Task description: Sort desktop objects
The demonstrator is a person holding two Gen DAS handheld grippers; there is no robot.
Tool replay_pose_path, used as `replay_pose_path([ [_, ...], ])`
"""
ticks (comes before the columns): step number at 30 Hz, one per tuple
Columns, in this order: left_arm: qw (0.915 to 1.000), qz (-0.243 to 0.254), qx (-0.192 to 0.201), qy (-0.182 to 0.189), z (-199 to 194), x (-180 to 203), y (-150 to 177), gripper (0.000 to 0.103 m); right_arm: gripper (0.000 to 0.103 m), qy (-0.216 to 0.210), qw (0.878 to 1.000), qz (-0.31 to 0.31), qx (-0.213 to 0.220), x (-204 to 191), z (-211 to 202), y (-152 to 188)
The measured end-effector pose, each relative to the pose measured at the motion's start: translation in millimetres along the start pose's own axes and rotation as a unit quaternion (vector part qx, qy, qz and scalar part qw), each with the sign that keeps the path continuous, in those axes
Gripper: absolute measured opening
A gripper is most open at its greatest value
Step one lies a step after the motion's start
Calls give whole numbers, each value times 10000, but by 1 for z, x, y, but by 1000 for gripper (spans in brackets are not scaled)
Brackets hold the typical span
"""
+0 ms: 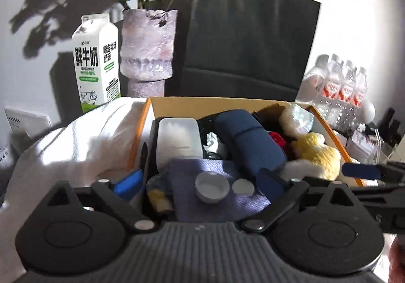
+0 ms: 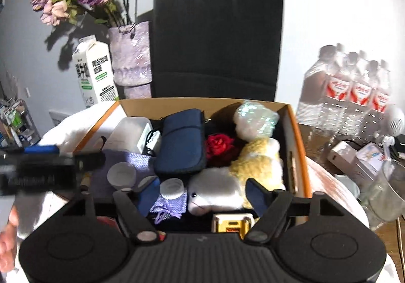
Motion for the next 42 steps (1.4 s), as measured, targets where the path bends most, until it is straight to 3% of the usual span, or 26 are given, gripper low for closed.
replay_pose_path([
  [8, 9991, -21, 257, -328, -24, 5, 10, 103, 103, 260, 9991, 236, 228, 13, -18, 11],
  [15, 9982, -156, 327, -484, -53, 2, 33, 103, 103, 48, 9978, 177, 634, 3, -51, 33],
  [20, 9988, -114, 330, -344, -83, 4, 68, 103, 103, -55, 9969, 33, 786, -10, -82, 66],
  [31, 9998, 8, 204, 72, -116, 6, 168, 103, 103, -164, 9977, -67, 656, -16, -116, 174],
  [35, 9998, 46, 199, 2, -124, 7, 206, 103, 103, 50, 9977, -60, 667, -16, -120, 210],
  [38, 9998, 148, 119, -110, -125, 9, 231, 103, 103, -40, 9986, 36, 520, -19, -118, 236],
  [42, 9994, 328, 78, 105, -121, 17, 251, 103, 103, 13, 9990, 59, 441, -25, -115, 257],
])
Point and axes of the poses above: each gripper's, at about its wrist camera, not at the fingertips, and z roughly the way its jaws point, x to its right, y to its underside, the point moved 6 cm from there along z, roughly the way its jaws point, and after that the axes turned 10 degrees about -x, right-handed, at the moved point
